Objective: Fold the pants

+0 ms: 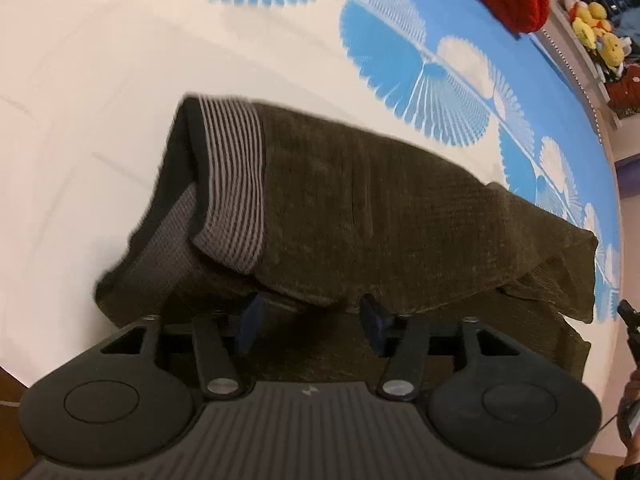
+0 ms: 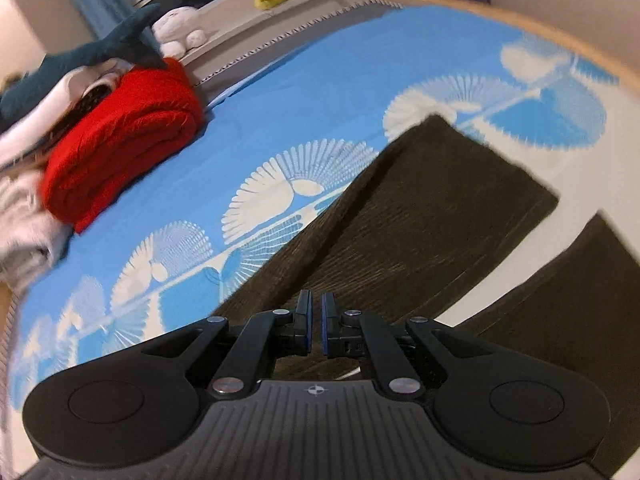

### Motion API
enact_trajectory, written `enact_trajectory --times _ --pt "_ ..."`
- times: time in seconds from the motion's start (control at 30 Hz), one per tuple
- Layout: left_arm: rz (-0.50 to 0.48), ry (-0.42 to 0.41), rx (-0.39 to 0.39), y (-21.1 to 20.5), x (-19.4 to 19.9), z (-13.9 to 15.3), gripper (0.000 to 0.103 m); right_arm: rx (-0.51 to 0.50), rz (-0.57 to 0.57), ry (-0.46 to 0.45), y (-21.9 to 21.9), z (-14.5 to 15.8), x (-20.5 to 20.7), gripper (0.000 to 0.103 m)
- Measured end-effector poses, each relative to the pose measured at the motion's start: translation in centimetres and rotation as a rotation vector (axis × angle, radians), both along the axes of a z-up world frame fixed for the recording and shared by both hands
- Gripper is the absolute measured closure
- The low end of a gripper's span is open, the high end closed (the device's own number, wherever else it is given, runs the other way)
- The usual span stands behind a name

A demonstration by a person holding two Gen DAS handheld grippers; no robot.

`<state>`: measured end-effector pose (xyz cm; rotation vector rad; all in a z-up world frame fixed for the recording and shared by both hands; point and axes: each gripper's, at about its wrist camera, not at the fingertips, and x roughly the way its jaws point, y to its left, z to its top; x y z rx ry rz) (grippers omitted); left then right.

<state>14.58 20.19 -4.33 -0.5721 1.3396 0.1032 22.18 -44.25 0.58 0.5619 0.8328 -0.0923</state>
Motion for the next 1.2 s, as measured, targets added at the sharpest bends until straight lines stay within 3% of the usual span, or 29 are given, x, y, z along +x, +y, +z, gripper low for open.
enact_trajectory --times 0.13,0.3,0.47,0.53,0.7,0.77,0.87,1.0,1.03,1.1,1.13,1.2 --pt "0.035 0.007 -0.020 0.5 0.7 -1.3 0.036 0.091 -0.039 0.011 -0.5 -1.4 1.6 0.098" --pt "0.176 0.025 -0.049 1.2 1.7 -2.2 0.036 0.182 -0.079 0.052 0.2 -3.6 3.8 0.098" --pt "0.285 0.047 -0.033 1.7 1.6 -1.8 0.038 0.146 -0.041 0.067 2.9 -5.6 7.2 0.069" --pt "0.325 0.051 -0.016 2.0 1.7 -1.4 0.043 0.127 -0.039 0.085 3.6 -6.6 8.6 0.068" --pt "0.371 0.033 0.069 2.4 2.5 -0.4 0.077 0.137 -0.094 0.110 4.2 -8.9 11.3 0.067" --pt "0.382 -0.005 0.095 2.3 2.8 0.6 0.083 0.139 -0.106 0.111 4.4 -9.6 12.2 0.067" --pt "0.383 -0.050 0.113 2.3 3.5 1.6 0.084 0.114 -0.117 0.123 4.7 -10.6 13.6 0.067" --pt "0.374 -0.034 0.093 2.3 4.5 1.6 0.084 0.118 -0.156 0.124 4.6 -11.8 14.7 0.067" --pt "0.375 -0.027 0.092 2.2 4.6 1.5 0.083 0.115 -0.162 0.113 4.7 -12.0 14.8 0.067" --pt "0.374 -0.020 0.093 2.1 4.6 1.4 0.083 0.061 -0.167 0.093 5.0 -12.0 15.0 0.085" --pt "0.372 -0.021 0.094 2.2 4.6 1.4 0.083 0.035 -0.170 0.090 5.1 -11.9 15.0 0.103" --pt "0.370 -0.023 0.091 2.4 4.4 1.4 0.083 0.032 -0.184 0.078 4.6 -11.6 14.7 0.103"
